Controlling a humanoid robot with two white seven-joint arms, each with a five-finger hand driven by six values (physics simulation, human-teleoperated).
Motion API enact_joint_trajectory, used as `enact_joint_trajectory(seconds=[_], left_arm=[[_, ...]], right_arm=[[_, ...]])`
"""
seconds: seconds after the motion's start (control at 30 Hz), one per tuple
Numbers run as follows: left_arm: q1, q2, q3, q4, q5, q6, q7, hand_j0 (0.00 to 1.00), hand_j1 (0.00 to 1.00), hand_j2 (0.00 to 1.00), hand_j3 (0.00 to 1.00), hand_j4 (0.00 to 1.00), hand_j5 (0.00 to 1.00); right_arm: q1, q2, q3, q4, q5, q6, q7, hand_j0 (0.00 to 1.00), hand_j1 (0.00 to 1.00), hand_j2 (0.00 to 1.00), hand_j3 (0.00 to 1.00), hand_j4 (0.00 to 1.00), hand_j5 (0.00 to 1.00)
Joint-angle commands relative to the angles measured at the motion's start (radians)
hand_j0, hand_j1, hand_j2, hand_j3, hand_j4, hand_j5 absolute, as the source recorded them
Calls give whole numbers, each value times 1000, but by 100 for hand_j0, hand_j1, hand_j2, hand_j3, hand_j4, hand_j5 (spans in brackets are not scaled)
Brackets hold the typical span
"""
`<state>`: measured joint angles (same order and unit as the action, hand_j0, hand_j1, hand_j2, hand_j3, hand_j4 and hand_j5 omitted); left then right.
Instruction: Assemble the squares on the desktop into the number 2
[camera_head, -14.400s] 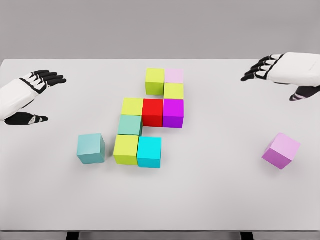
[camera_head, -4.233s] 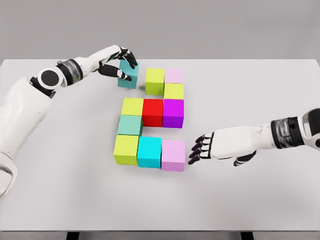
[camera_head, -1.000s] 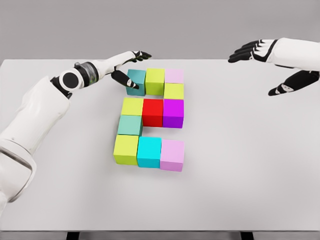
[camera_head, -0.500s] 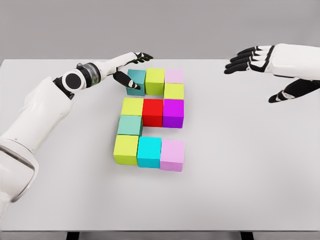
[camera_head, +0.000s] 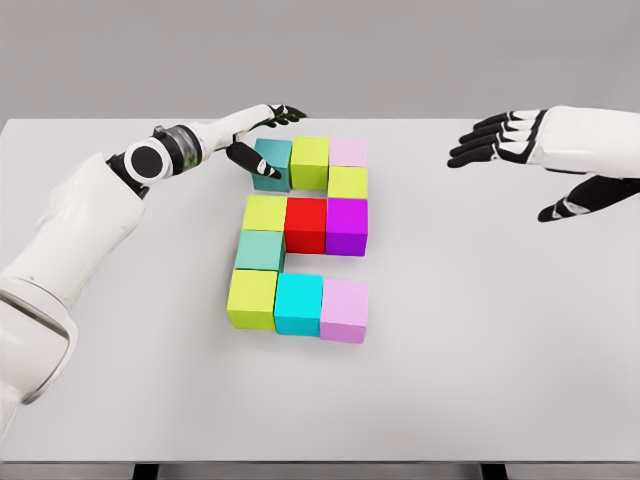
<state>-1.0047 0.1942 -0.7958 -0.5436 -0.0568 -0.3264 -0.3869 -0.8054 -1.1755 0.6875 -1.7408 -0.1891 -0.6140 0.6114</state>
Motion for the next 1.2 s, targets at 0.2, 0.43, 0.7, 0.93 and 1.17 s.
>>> enact_joint_trajectory(seconds=[0.2, 0.43, 0.7, 0.93, 1.17], left_arm=[[-5, -1, 3, 13, 5, 0, 0, 92, 92, 92, 92, 92, 92], [2, 2, 4, -1, 12, -5, 0, 93, 93, 93, 93, 93, 93], [6, 13, 4, -21, 15, -14, 0, 93, 93, 93, 93, 93, 93], [11, 36, 4, -82, 18, -8, -1, 95, 95, 95, 95, 95, 95], [5, 51, 6, -87, 25, -23, -4, 97, 97, 97, 97, 97, 97]], right_arm=[[23, 7, 0, -3, -6, 3, -1, 100, 100, 100, 100, 100, 100], [28, 7, 0, -11, -6, 3, -1, 100, 100, 100, 100, 100, 100], [37, 8, 1, -11, -6, 3, -1, 100, 100, 100, 100, 100, 100], [40, 13, 1, -11, -6, 3, -1, 100, 100, 100, 100, 100, 100], [45, 16, 4, -11, -4, 3, -1, 100, 100, 100, 100, 100, 100]])
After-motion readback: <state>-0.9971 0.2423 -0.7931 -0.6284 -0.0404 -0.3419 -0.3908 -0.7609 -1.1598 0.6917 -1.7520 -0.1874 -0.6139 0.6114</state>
